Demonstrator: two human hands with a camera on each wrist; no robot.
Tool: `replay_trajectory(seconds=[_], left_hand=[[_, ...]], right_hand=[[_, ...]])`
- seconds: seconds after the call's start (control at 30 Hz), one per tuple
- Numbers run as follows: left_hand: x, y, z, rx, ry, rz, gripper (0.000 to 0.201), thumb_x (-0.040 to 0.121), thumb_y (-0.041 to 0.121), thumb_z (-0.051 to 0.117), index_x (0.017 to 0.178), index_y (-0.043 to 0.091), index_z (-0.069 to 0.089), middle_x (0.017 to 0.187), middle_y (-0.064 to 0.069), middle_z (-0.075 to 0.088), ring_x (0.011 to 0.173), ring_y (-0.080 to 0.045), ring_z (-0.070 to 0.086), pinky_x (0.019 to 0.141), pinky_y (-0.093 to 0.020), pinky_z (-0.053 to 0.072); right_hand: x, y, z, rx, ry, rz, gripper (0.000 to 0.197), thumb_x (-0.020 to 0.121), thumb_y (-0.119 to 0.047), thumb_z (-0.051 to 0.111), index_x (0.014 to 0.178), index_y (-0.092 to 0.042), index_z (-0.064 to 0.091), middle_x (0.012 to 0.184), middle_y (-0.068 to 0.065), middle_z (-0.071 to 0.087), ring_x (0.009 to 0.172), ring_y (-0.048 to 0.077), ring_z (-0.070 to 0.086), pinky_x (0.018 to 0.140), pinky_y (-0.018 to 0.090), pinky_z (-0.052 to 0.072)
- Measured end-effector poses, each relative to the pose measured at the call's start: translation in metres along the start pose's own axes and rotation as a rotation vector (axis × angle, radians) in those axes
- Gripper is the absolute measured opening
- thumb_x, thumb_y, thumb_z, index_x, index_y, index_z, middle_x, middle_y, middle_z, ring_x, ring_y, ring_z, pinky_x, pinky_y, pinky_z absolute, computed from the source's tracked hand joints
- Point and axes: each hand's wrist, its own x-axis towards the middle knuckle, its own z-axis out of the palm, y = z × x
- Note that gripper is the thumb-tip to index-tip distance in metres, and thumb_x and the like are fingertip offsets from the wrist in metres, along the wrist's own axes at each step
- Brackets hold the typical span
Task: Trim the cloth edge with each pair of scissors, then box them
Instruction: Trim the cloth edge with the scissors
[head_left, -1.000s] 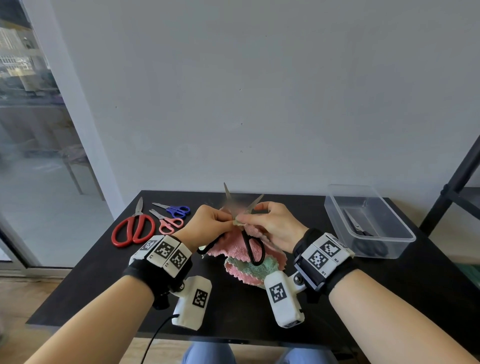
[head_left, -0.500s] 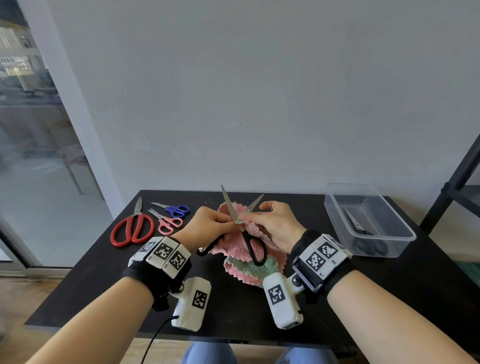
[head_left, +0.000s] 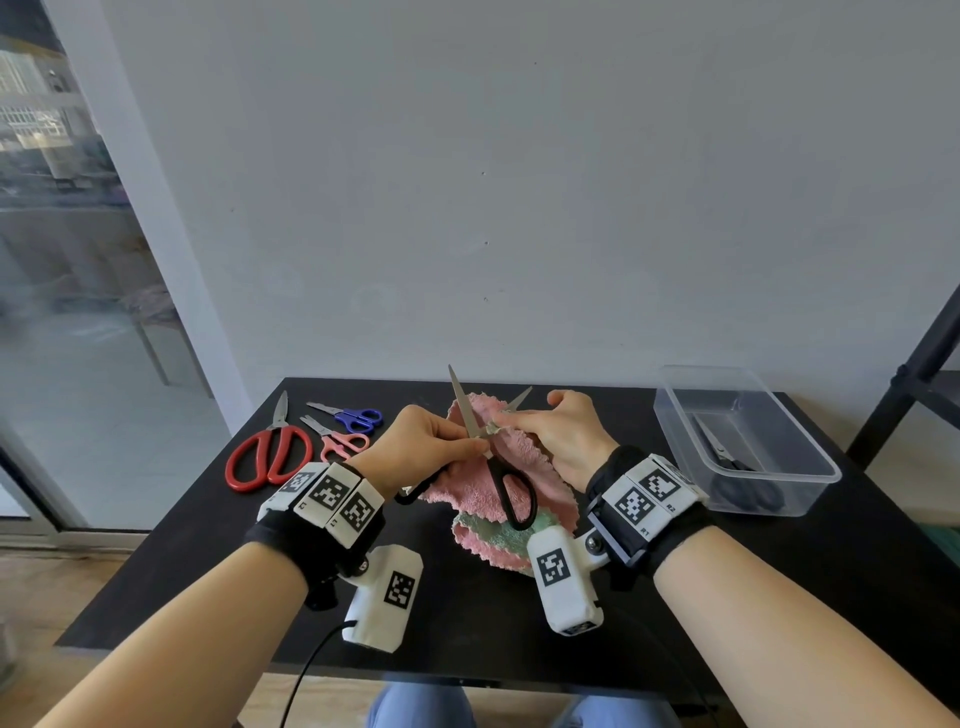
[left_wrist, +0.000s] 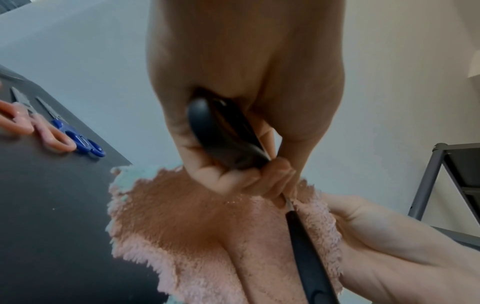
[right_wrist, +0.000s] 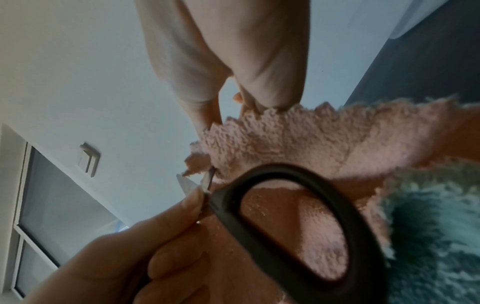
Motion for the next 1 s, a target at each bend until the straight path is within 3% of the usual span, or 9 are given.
replay_trajectory(seconds=[0.1,0.2,0.27,0.4,0.5,0.63,0.77,0.87,1.0], left_hand=[[-0.001,0.0,0.0,0.009,-0.009,-0.012,0.027,0.084,0.018,0.071,0.057,0.024,0.072,0.042,0.008,0.056,0.037,-0.005,0.046,0.05,-0.022,0.045],[0.0,-0.001,0.0,0.008,-0.01,-0.017,0.027,0.085,0.019,0.07,0.058,0.023,0.073,0.042,0.009,0.056,0.037,-0.005,0.045,0.05,-0.021,0.045],[0.0,-0.001,0.0,-0.007,-0.003,-0.021,0.017,0.085,0.019,0.071,0.07,0.012,0.076,0.044,0.007,0.056,0.038,-0.006,0.046,0.049,-0.021,0.044],[0.004,-0.008,0.0,-0.045,0.064,-0.048,0.029,0.084,0.021,0.071,0.081,-0.007,0.073,0.054,-0.006,0.057,0.04,-0.009,0.047,0.046,-0.019,0.045],[0.003,-0.01,0.002,-0.079,0.073,-0.053,0.029,0.084,0.02,0.071,0.087,-0.009,0.072,0.058,-0.01,0.057,0.04,-0.009,0.048,0.045,-0.018,0.045],[0.0,-0.007,0.005,-0.076,0.05,-0.053,0.025,0.084,0.019,0.071,0.073,-0.004,0.073,0.054,-0.008,0.056,0.039,-0.011,0.048,0.044,-0.018,0.045],[-0.002,-0.007,0.004,-0.06,0.059,-0.062,0.026,0.085,0.02,0.07,0.073,-0.003,0.073,0.058,-0.011,0.057,0.042,-0.013,0.048,0.046,-0.019,0.046],[-0.003,-0.008,0.001,-0.082,0.075,-0.074,0.021,0.085,0.02,0.071,0.084,0.0,0.076,0.057,-0.007,0.059,0.043,-0.011,0.049,0.051,-0.022,0.047],[-0.005,-0.005,0.002,-0.096,0.073,-0.073,0.023,0.085,0.019,0.07,0.086,-0.004,0.074,0.056,-0.005,0.059,0.04,-0.009,0.049,0.047,-0.018,0.047]], right_hand=[[0.002,0.002,-0.002,0.024,0.001,-0.026,0.09,0.068,-0.01,0.086,0.139,0.0,0.032,0.135,0.016,0.046,0.117,0.022,0.044,0.089,0.03,0.04],[0.001,0.004,-0.003,0.062,-0.023,-0.032,0.079,0.069,-0.009,0.084,0.133,-0.004,0.038,0.122,0.011,0.05,0.106,0.017,0.047,0.073,0.023,0.044],[-0.001,0.004,-0.005,0.082,-0.064,-0.001,0.059,0.072,-0.01,0.083,0.119,-0.008,0.046,0.105,0.007,0.057,0.091,0.014,0.056,0.064,0.022,0.045],[-0.009,0.002,-0.012,0.248,-0.247,0.033,0.012,0.086,-0.008,0.068,0.084,-0.007,0.057,0.074,0.007,0.066,0.061,0.013,0.065,0.058,0.022,0.052],[-0.01,0.003,-0.017,0.138,-0.364,0.012,0.025,0.077,-0.018,0.076,0.094,-0.006,0.062,0.085,0.008,0.069,0.078,0.02,0.064,0.075,0.027,0.051],[-0.012,0.007,-0.017,-0.056,-0.358,-0.074,0.035,0.074,-0.004,0.079,0.105,-0.003,0.061,0.093,0.013,0.073,0.089,0.022,0.07,0.084,0.029,0.054],[-0.013,0.006,-0.017,-0.179,-0.172,-0.176,0.02,0.075,-0.008,0.08,0.089,-0.004,0.066,0.083,0.005,0.072,0.084,0.014,0.068,0.072,0.017,0.052],[-0.006,0.009,-0.021,-0.183,-0.017,-0.187,0.013,0.075,-0.005,0.079,0.079,-0.007,0.067,0.08,0.003,0.066,0.085,0.016,0.063,0.077,0.023,0.05],[-0.009,0.012,-0.018,-0.152,-0.069,-0.164,0.017,0.079,-0.023,0.077,0.086,-0.008,0.072,0.084,0.001,0.069,0.084,0.012,0.063,0.071,0.025,0.047]])
